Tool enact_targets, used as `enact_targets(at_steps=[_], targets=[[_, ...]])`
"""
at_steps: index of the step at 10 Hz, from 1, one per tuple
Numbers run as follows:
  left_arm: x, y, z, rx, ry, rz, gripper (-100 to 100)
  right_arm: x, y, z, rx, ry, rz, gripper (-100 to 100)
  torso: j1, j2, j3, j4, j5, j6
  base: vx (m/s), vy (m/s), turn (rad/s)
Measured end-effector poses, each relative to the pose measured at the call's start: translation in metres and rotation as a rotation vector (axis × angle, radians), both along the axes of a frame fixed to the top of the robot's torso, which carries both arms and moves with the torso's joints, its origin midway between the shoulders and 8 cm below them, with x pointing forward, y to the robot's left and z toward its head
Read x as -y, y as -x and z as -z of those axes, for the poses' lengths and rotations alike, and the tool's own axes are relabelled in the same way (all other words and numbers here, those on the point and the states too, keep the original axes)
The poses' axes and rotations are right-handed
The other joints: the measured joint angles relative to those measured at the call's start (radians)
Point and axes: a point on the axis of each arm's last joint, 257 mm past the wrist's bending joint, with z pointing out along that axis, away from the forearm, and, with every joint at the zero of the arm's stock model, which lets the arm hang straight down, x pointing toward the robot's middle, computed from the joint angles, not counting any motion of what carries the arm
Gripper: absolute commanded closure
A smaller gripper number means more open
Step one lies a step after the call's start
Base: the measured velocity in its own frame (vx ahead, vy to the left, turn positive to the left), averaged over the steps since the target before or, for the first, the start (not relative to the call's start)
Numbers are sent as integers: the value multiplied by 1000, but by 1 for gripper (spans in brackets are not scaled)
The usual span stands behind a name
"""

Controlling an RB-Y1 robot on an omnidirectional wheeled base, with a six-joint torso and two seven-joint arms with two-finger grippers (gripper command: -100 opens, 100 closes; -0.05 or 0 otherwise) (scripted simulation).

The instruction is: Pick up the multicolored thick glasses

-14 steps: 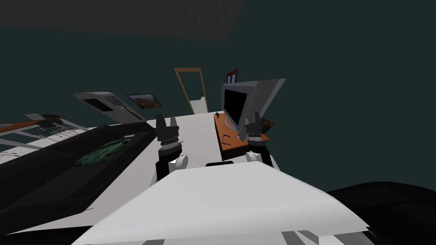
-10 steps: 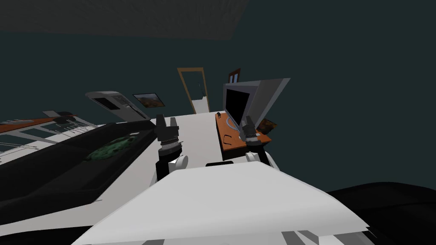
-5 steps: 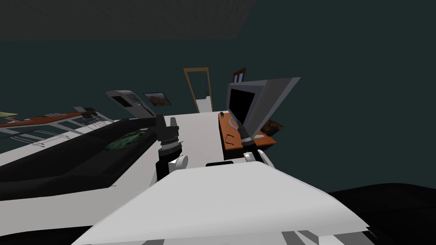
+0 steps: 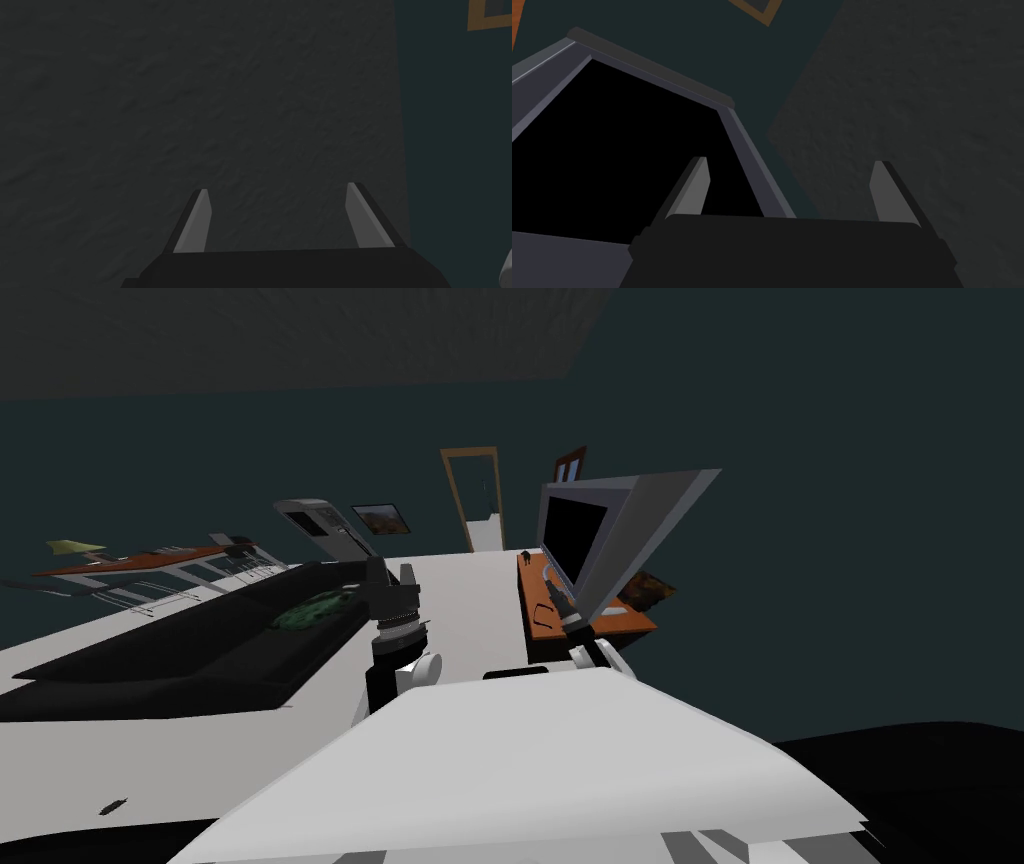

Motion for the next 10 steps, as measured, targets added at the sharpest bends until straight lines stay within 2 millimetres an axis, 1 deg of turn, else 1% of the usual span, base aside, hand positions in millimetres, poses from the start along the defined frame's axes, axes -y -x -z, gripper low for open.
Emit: enact_targets(at_steps=[1,3,5,10], targets=[[0,0,0,0,0,0,0,-5,-6,10,-16,53,-5,-100,0,0,0,0,0,0,-20,11,44],[0,0,0,0,0,0,0,-5,-9,37,-53,122,-8,-100,0,0,0,0,0,0,-25,23,144],[0,0,0,0,0,0,0,-12,-9,65,-90,211,-17,-100,0,0,0,0,0,1,-20,15,73],[0,0,0,0,0,0,0,-18,-18,120,-163,404,-39,-100,0,0,0,0,0,0,-19,12,85]])
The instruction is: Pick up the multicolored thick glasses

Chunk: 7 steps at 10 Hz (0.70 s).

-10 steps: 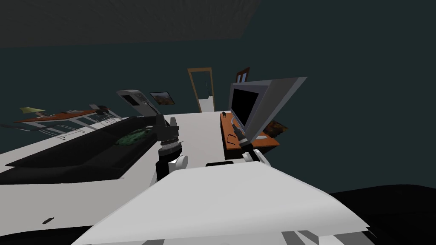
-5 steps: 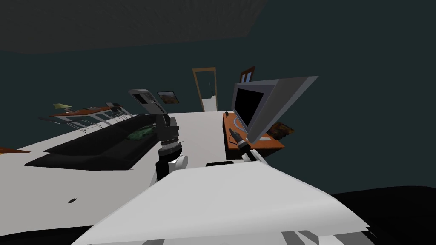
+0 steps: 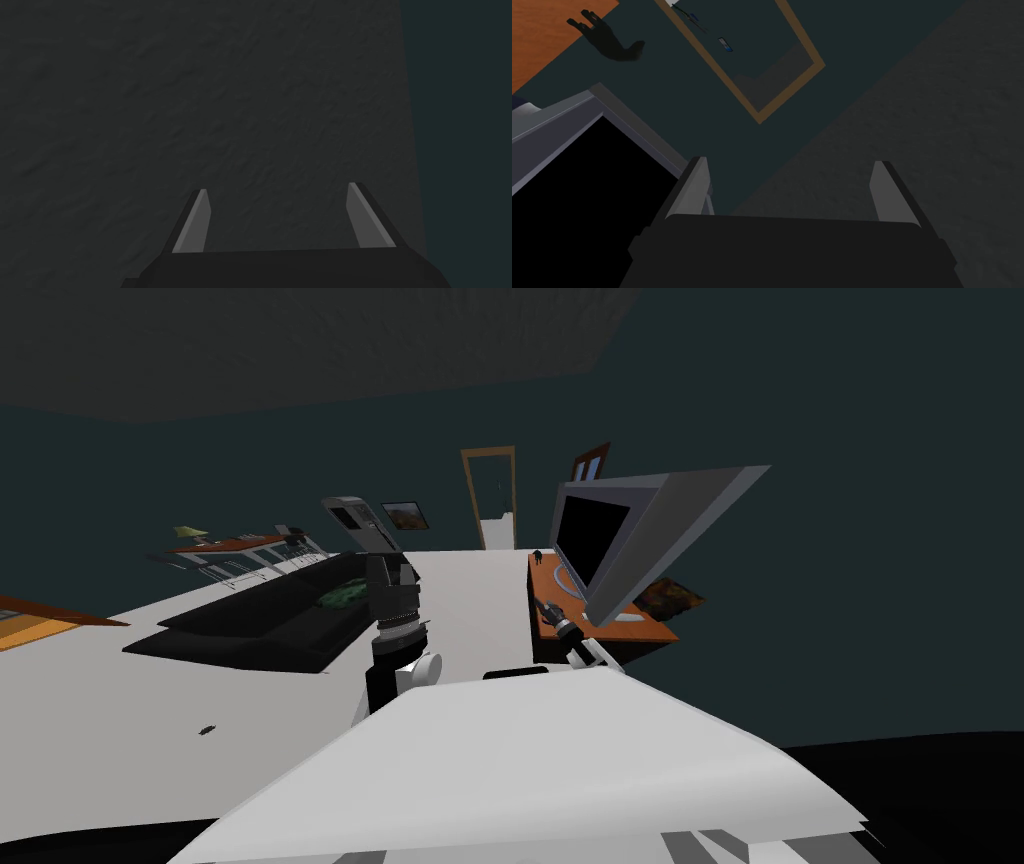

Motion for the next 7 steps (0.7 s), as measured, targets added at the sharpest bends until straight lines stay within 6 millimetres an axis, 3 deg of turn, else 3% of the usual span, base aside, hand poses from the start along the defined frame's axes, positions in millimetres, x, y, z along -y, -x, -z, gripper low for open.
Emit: enact_targets(at_steps=[7], targets=[[0,0,0,0,0,0,0,11,-1,76,-96,273,-39,-100,0,0,0,0,0,1,-18,16,94]])
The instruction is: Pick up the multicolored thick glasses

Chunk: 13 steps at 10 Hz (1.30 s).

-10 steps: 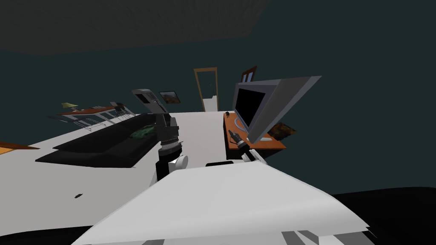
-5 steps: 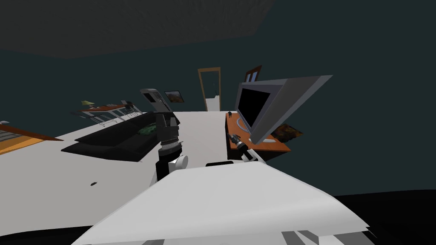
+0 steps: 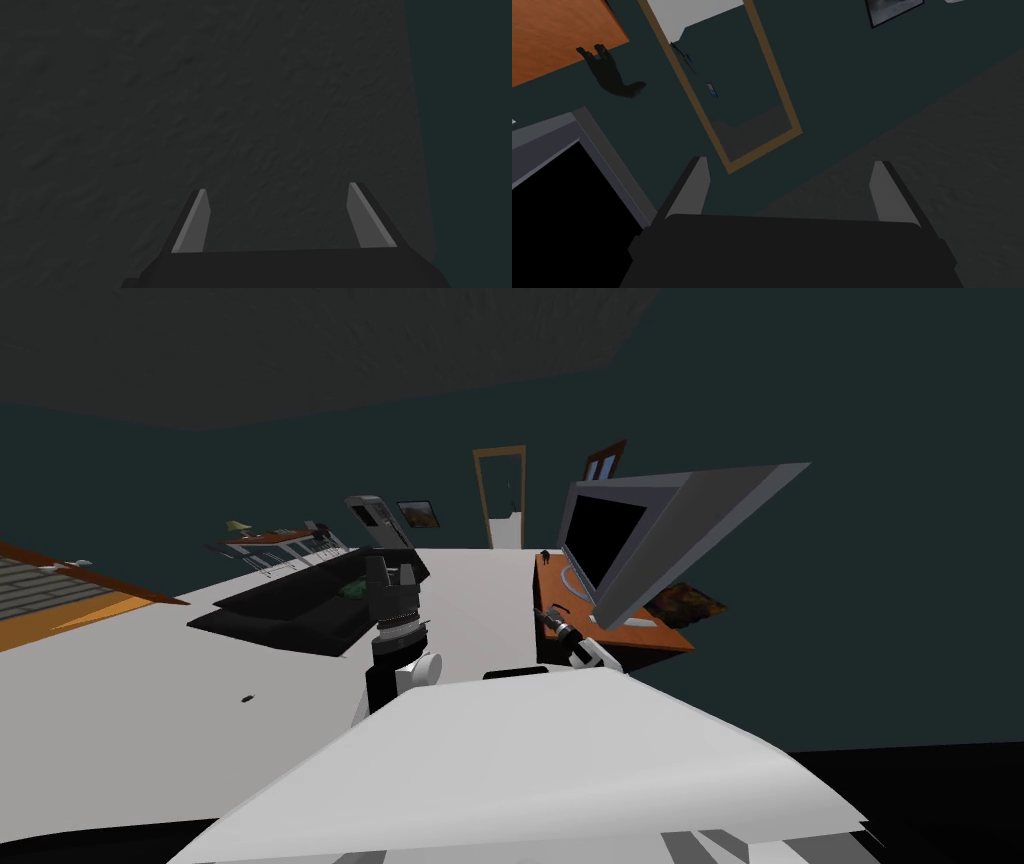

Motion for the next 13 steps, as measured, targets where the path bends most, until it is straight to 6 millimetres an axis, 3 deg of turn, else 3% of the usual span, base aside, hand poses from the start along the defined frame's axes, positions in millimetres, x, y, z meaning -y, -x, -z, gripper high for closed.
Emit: enact_targets(at_steps=[3,8,13], targets=[[0,0,0,0,0,0,0,9,2,35,-42,137,-25,-100,0,0,0,0,0,0,-16,15,81],[0,0,0,0,0,0,0,46,11,96,-127,347,-55,-100,0,0,0,0,0,0,-16,17,91],[0,0,0,0,0,0,0,108,26,151,-225,652,-108,-100,0,0,0,0,0,0,-19,23,111]])
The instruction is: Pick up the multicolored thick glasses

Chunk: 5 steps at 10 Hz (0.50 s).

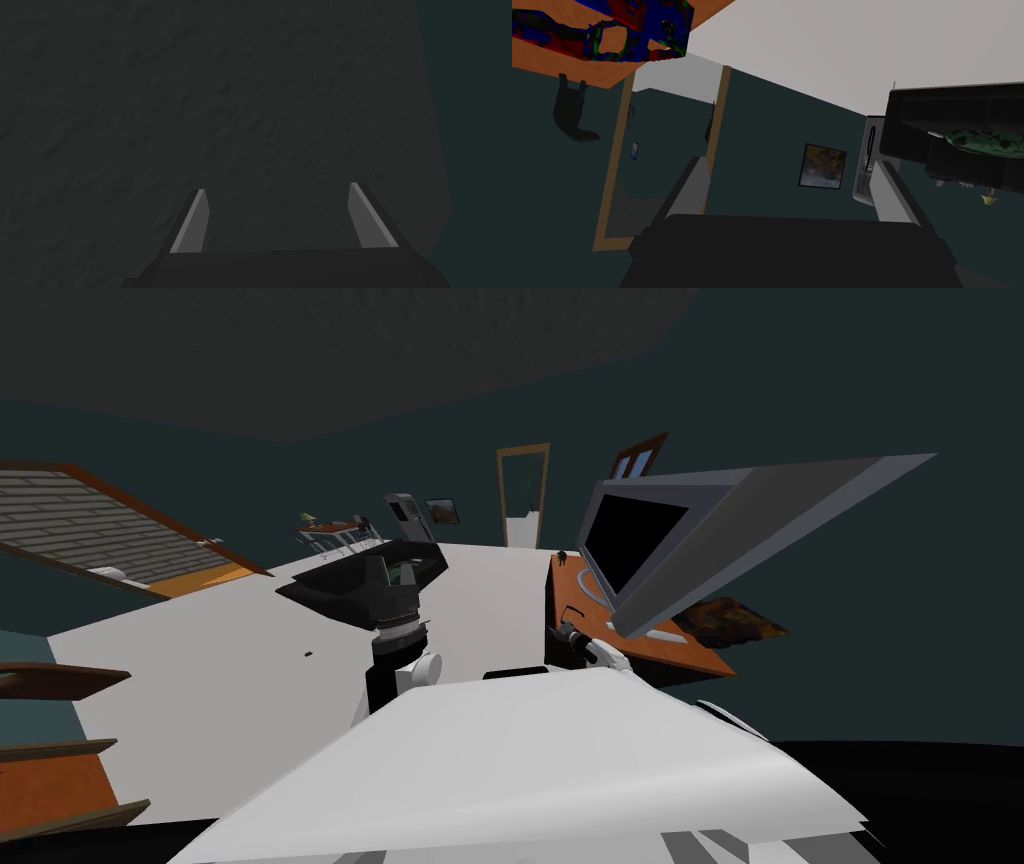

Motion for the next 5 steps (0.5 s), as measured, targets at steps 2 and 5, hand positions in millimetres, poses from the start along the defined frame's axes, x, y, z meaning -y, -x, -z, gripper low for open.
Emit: enact_targets(at_steps=[2,5], targets=[[0,0,0,0,0,0,0,14,6,9,-22,44,-1,-100,-1,-1,0,0,0,0,-6,7,35],[0,0,0,0,0,0,0,45,10,24,-58,159,-25,-100,0,0,0,0,0,0,-14,16,101]])
